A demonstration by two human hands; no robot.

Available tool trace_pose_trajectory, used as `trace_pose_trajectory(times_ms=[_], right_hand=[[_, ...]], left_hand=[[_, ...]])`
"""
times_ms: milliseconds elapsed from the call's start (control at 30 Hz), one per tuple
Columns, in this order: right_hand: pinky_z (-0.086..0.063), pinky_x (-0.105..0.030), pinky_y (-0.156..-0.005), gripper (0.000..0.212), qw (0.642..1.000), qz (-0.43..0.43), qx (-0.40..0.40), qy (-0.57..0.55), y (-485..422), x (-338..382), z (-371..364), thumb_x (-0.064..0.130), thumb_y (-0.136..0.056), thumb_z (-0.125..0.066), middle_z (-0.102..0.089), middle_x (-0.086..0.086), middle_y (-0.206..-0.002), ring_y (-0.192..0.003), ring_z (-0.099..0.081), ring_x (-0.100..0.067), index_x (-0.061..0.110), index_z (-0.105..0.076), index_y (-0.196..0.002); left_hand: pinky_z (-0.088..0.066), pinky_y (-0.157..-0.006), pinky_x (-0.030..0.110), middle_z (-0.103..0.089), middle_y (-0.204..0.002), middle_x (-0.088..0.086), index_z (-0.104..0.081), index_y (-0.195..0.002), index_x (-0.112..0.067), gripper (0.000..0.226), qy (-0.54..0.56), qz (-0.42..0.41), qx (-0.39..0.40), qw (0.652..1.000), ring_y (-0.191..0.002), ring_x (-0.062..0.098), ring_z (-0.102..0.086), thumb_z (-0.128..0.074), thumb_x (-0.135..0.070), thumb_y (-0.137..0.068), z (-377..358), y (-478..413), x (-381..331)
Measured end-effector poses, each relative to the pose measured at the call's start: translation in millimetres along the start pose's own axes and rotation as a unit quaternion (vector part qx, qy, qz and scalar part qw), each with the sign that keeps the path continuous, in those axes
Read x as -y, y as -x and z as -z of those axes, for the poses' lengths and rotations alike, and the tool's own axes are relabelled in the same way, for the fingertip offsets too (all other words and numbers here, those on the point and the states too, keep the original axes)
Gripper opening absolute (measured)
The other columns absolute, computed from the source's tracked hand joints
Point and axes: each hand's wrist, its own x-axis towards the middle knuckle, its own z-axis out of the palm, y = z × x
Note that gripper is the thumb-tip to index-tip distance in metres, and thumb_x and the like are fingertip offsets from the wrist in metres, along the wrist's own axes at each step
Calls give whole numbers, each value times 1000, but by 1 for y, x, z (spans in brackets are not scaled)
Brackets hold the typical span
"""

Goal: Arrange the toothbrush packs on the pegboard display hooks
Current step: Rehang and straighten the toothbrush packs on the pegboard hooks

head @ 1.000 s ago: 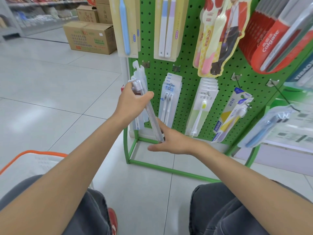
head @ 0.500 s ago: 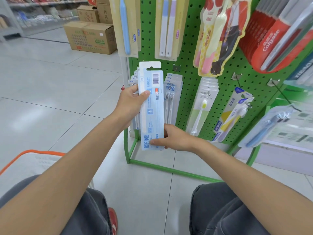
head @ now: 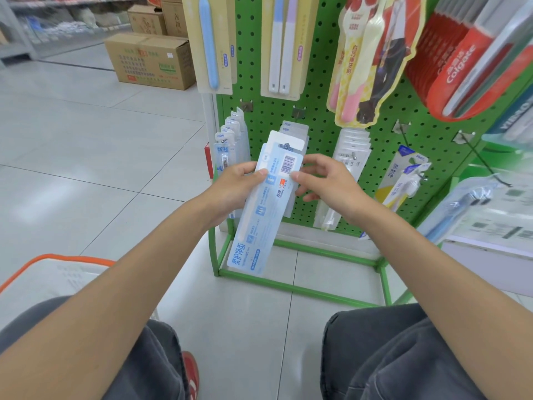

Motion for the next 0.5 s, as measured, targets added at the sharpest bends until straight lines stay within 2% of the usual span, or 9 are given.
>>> trace_pose_trajectory(times_ms=[133,333,400,500], right_hand=[[-56,-25,-64,27,999,0,-44,1,1,0,1,20,-93,-66,-71,-8,-107,-72,-66,-15,9,-62,-118],[-53,-23,-54,9,990,21,-120,70,0,-4,-6,16,-91,-68,-69,-7,-87,-61,-67,-11,9,-63,-94],[-56,-26,-57,10,989,16,-127,70,0,-5,-10,15,-91,-68,-70,-10,-90,-65,-69,-13,8,-62,-95],[-59,-36,-74,25,992,14,-115,59,2,-3,-15,24,-86,-73,-68,-7,-98,-83,-69,-18,14,-61,-105]], left_hand=[[-58,-84,36,-73,-111,-1,-60,-128,-20,29,4,8,9,1000,-98,16,-72,-47,-29,-103,-2,0,1],[-60,-83,38,-73,-110,7,-57,-126,-14,27,9,14,11,1000,-96,19,-73,-52,-22,-101,-8,2,2],[-60,-81,37,-74,-105,8,-57,-124,-9,26,18,15,6,1000,-94,21,-73,-55,-19,-100,-11,3,2],[-60,-71,29,-76,-99,5,-57,-118,-9,23,29,-5,-3,1000,-88,17,-74,-61,-16,-96,-13,5,1]])
